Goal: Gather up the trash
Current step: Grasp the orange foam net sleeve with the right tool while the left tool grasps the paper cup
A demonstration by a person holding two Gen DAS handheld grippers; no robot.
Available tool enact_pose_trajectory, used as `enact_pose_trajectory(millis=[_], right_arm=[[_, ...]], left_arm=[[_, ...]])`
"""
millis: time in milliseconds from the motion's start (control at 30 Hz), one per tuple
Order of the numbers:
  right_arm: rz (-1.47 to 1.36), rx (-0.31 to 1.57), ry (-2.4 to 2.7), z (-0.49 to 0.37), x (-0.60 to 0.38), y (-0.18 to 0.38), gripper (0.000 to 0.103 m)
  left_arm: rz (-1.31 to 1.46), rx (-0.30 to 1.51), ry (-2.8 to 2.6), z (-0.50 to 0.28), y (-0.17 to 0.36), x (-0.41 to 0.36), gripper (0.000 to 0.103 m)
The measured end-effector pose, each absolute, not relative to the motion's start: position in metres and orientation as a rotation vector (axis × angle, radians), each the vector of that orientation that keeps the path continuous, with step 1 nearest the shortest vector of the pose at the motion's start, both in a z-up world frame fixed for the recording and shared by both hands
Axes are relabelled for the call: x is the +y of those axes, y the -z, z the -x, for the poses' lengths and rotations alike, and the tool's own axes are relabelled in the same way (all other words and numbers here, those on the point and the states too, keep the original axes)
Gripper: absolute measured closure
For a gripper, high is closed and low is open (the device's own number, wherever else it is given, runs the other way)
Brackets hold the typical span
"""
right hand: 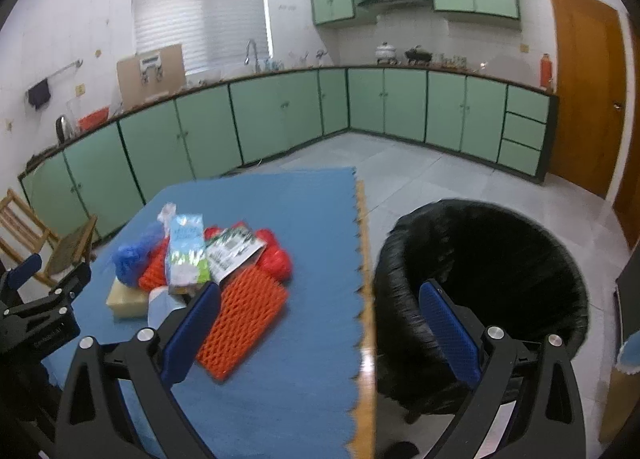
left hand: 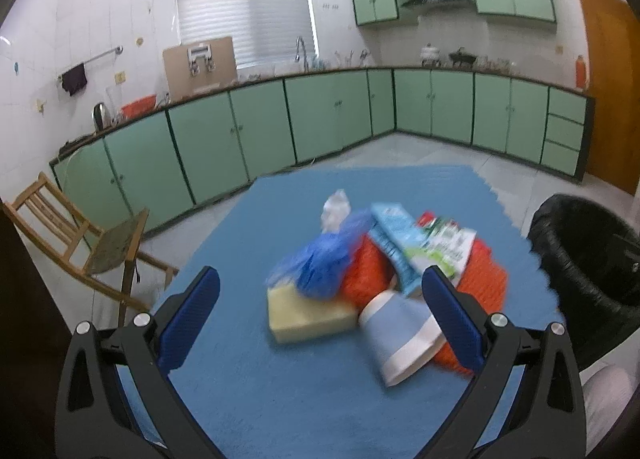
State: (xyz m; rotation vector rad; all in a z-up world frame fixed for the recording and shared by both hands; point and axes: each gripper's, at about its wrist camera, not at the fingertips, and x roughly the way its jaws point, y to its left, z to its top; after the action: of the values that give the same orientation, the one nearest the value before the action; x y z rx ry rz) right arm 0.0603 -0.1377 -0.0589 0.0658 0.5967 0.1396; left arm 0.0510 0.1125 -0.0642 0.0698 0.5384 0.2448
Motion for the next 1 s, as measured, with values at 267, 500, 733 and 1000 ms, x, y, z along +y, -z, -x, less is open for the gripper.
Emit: enact_pose_trajectory(millis=[267,500,733,1000], right_arm=[[-0.039,0.698,-0.195,-0.09,-0.095,0.104,0.007],[-0.018,0.796,-0.206,-0.121,-0.077,0.139,0.013],[0.01,0.868,-0.241,-0.13,-0.068,0.163,0.023],[0.004,0.891,-0.35,-0.128,-0.061,0.166,0.076]], left_arm=[[-0.072,0.604,-0.232,-0.06,0.098,0.125,0.005],[-0.065,0.635,-0.228,-0.071,0.111,0.132,0.005],[-0.082,0.66,-0.208,-0.081,0.121,0.129,0.009],[-0.069,0.7,-0.177,-0.088,0.133,0.123,0.02]])
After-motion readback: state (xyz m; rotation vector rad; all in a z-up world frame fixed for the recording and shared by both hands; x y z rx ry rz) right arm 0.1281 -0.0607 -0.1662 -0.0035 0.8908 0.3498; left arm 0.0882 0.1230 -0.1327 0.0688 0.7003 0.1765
